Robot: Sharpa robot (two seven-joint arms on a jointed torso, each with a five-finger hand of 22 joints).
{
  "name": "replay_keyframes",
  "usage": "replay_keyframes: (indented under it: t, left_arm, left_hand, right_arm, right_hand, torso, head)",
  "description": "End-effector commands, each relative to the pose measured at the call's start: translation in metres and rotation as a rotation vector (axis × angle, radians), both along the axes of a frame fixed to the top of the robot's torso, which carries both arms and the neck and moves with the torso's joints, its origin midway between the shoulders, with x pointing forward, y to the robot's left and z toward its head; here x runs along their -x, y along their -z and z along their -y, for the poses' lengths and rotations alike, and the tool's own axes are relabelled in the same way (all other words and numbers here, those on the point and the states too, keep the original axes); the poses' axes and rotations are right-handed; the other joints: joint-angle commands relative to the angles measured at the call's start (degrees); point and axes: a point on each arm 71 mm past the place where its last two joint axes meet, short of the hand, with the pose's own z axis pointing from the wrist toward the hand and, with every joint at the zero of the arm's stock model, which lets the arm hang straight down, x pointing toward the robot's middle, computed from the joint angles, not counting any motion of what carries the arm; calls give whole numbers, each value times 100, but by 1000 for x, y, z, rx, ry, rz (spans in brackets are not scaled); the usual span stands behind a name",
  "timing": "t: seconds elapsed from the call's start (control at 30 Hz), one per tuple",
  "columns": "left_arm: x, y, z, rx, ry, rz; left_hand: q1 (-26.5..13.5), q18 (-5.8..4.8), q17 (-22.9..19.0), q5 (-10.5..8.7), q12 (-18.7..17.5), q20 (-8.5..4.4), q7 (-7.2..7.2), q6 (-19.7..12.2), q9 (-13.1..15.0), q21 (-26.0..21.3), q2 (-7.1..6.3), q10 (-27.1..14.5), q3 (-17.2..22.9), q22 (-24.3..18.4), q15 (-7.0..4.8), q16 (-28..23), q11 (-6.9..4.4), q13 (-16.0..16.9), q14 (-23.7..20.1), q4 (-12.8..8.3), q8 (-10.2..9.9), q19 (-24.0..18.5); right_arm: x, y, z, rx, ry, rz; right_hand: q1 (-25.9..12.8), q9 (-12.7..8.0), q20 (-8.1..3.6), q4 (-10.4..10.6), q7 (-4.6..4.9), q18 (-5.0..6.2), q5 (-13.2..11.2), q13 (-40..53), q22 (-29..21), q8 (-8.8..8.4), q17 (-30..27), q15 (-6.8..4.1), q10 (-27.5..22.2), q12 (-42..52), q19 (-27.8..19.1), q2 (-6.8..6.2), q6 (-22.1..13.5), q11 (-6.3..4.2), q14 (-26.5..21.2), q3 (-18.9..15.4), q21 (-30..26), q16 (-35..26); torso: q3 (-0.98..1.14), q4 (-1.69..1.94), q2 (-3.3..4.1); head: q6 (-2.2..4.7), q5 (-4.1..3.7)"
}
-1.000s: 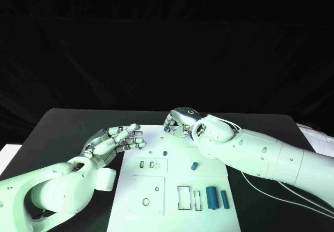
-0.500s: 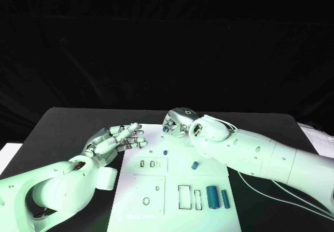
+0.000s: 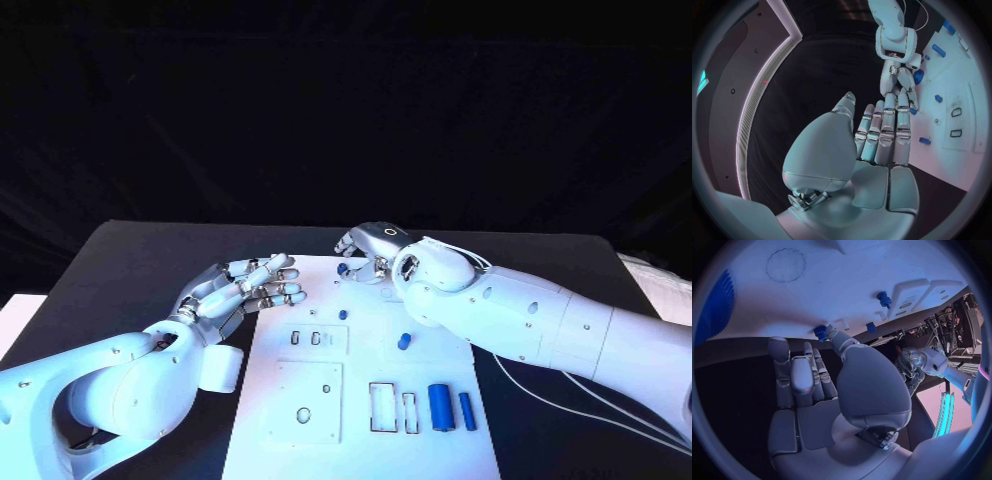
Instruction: Assemble the parts on the task board
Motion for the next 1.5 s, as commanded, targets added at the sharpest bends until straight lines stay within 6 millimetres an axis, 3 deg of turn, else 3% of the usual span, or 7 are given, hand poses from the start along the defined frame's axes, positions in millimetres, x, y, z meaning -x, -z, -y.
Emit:
replay_keyframes:
  t: [0.03, 0.23, 0.37, 0.67, 0.83, 0.93, 1.5]
  left_arm:
    - [1, -2, 2, 15, 22, 5]
    - [1, -2, 1, 15, 19, 4]
    - [1, -2, -1, 15, 18, 1]
    - [1, -2, -2, 18, 19, -2]
    - [1, -2, -1, 19, 21, -4]
    - [1, -2, -1, 20, 22, -4]
    - [0, -1, -1, 20, 25, -7]
  left_hand:
    - [33, 59, 7, -27, -31, 4, 45, -13, -7, -35, 12, -5, -7, -6, 31, -42, 31, -9, -21, -34, -27, 23]
    - [33, 59, 7, -27, -31, 4, 46, -13, -7, -35, 12, -5, -7, -6, 31, -42, 31, -9, -21, -34, -27, 23]
    - [33, 59, 8, -27, -34, 5, 46, -15, -7, -38, 13, -7, -8, -8, 33, -46, 32, -10, -24, -39, -29, 23]
    - [33, 59, 8, -27, -34, 5, 46, -15, -7, -38, 13, -7, -8, -8, 33, -46, 32, -10, -24, -39, -29, 23]
    - [36, 59, 10, -27, -37, 6, 46, -17, -7, -42, 14, -8, -8, -9, 33, -49, 33, -10, -26, -44, -31, 22]
    - [37, 59, 11, -27, -37, 6, 46, -17, -7, -43, 14, -8, -7, -10, 34, -50, 33, -11, -26, -45, -32, 22]
    - [37, 59, 11, -27, -37, 6, 46, -17, -7, -43, 14, -8, -7, -10, 34, -50, 33, -11, -26, -45, -32, 22]
  right_arm:
    - [2, -6, 2, -40, 11, 50]
    - [13, -15, 16, -87, -1, 59]
    - [23, -24, 41, -124, 32, 20]
    - [30, -24, 99, -148, 198, -153]
    - [31, -17, 110, -112, 243, -223]
    - [30, -13, 113, -90, 258, -246]
    - [25, -2, 108, -35, 268, -265]
  right_hand:
    - [196, 6, 22, 136, 23, 108, -8, 10, -189, -8, -188, 44, -132, 45, -77, 42, -87, 25, 6, -356, -142, -140]
    - [408, 40, -14, 215, 46, 123, 160, 26, -293, 62, -308, 6, 150, 160, -80, 175, 198, -44, 14, -444, -220, -237]
    - [396, 47, -63, 315, 21, 46, 340, 88, 127, 81, 171, -79, 805, 417, 213, 263, 426, -147, 141, -391, 48, 65]
    - [42, 25, -330, 712, -186, -262, 857, 1029, 1867, 38, 1940, -386, 2516, 1562, 1225, -12, 644, -497, 462, -700, 1165, 1211]
    - [110, 23, -303, 990, -181, -355, 920, 5260, 2354, 43, 2739, -340, 2483, 5416, 1396, 36, 578, -476, 540, -1188, 1481, 1660]
    - [207, 24, -244, 1130, -134, -372, 920, 6403, 2478, 48, 2908, -306, 2485, 6425, 1429, 84, 542, -437, 563, -1356, 1558, 1742]
    - [361, 28, -223, 1226, -109, -381, 906, 7353, 2627, 70, 3047, -260, 2656, 7273, 1475, 90, 557, -390, 587, -1511, 1646, 1804]
  torso:
    - [4, 0, 3]
    - [7, -16, 0]
    - [19, -82, -14]
    - [47, -217, -32]
    - [60, -225, -28]
    - [53, -219, -26]
    - [43, -214, -20]
  head:
    - [13, -4]
    - [37, -16]
    - [51, -6]
    - [67, 10]
    - [58, 20]
    - [48, 14]
    - [10, 17]
